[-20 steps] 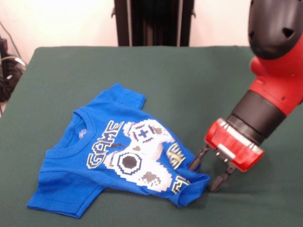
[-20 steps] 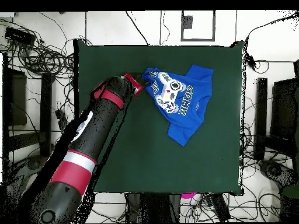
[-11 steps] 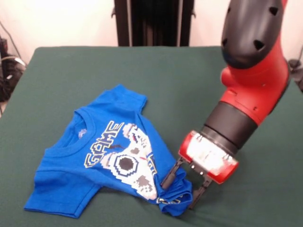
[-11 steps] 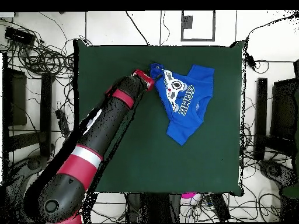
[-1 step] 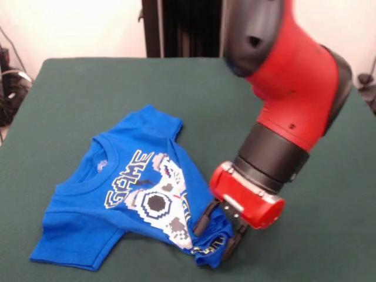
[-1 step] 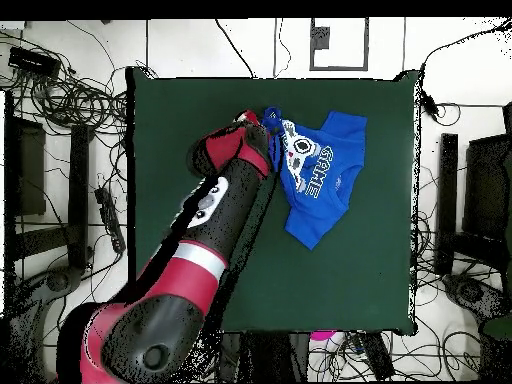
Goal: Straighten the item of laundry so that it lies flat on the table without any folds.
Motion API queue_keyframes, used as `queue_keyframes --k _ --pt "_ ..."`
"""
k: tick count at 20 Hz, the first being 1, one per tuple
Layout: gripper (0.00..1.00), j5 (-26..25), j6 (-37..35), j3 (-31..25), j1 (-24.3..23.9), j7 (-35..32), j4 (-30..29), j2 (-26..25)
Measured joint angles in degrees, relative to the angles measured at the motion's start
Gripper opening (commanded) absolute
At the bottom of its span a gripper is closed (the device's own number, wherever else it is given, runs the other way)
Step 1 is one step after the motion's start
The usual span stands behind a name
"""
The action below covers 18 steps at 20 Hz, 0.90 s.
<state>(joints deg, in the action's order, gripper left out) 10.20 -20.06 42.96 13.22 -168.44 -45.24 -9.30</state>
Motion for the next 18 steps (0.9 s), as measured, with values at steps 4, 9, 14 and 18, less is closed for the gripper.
queue_keyframes --k 4,9,14,18 --pt "1.0 0.0 -1.0 -4.7 -2.8 0.0 -0.8 2.6" --pt "1.0 -1.4 -1.2 -5.6 -3.3 0.0 -1.7 3.6" --pt "1.0 -4.3 -0.8 -4.8 -1.0 0.0 -2.3 3.5" --pt "1.0 -6.5 1.5 -4.8 0.0 0.0 -2.9 3.7"
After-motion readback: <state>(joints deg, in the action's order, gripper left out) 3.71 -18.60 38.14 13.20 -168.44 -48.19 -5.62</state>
